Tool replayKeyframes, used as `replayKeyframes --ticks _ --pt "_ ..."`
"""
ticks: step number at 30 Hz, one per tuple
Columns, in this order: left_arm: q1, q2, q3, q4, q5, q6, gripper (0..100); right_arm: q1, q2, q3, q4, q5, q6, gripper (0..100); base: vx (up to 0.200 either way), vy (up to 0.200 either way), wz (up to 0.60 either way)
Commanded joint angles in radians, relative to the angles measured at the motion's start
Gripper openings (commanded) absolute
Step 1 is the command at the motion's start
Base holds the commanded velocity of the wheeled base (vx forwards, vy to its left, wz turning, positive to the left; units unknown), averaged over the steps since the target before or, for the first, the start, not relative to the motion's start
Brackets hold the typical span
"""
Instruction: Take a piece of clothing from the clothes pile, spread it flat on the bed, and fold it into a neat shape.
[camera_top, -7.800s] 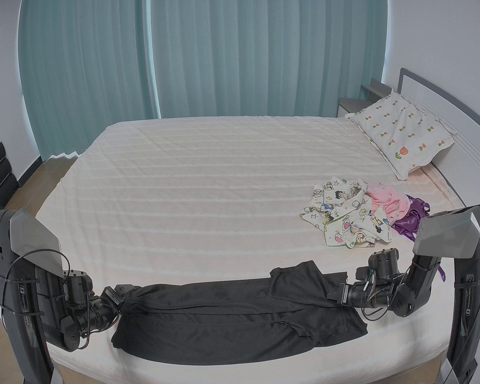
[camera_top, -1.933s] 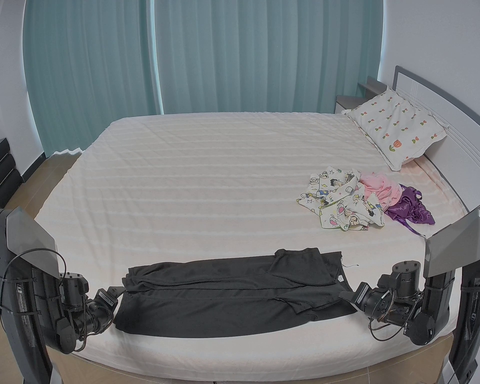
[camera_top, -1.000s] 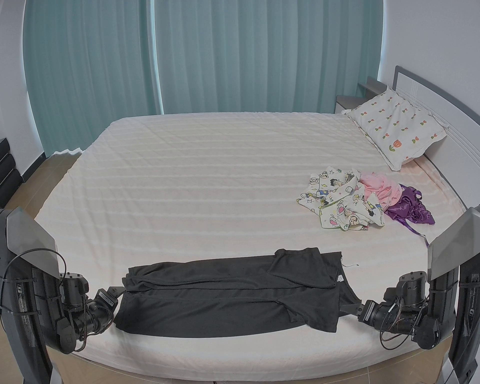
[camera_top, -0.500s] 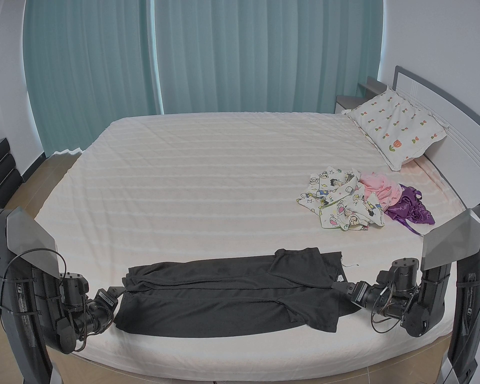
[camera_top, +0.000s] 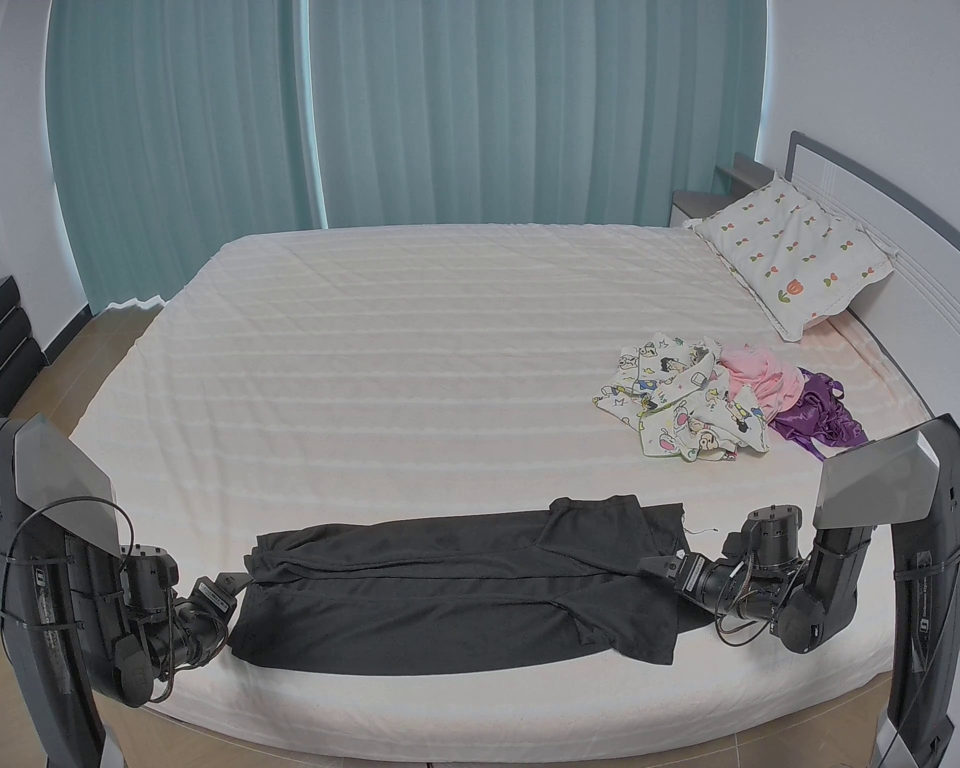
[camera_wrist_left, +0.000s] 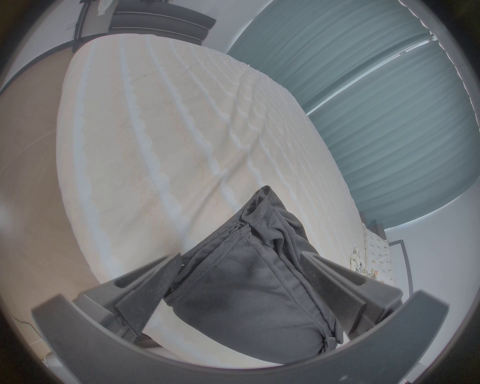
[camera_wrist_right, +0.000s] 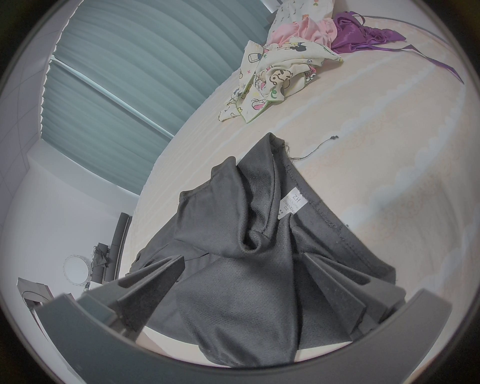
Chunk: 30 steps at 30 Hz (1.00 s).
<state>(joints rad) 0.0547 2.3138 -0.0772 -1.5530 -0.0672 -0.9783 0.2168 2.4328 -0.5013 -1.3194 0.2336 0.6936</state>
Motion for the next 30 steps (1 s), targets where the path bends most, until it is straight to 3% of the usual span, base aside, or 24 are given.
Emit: replayKeyframes --ticks 1,2,6,30 --pt "0.001 0.002 -0.001 -0.018 0.001 0.0 100 0.003 0.025 -0.02 0.008 0.001 -0.009 100 0.0 0.0 0.0" --pt "0.001 0.002 -0.001 -0.018 0.001 0.0 100 0.003 0.029 -0.019 0.008 -0.002 -0.032 0 0.0 0.0 0.0" --pt "0.001 0.002 -0.001 -0.018 0.001 0.0 100 -0.001 0.042 -0.002 -0.011 -0.008 -0.075 0 0.0 0.0 0.0" --pt "-0.001 0.002 0.001 -0.018 0.003 0.0 100 -0.066 0.089 -0.066 -0.138 0.004 -0.06 0 0.0 0.0 0.0"
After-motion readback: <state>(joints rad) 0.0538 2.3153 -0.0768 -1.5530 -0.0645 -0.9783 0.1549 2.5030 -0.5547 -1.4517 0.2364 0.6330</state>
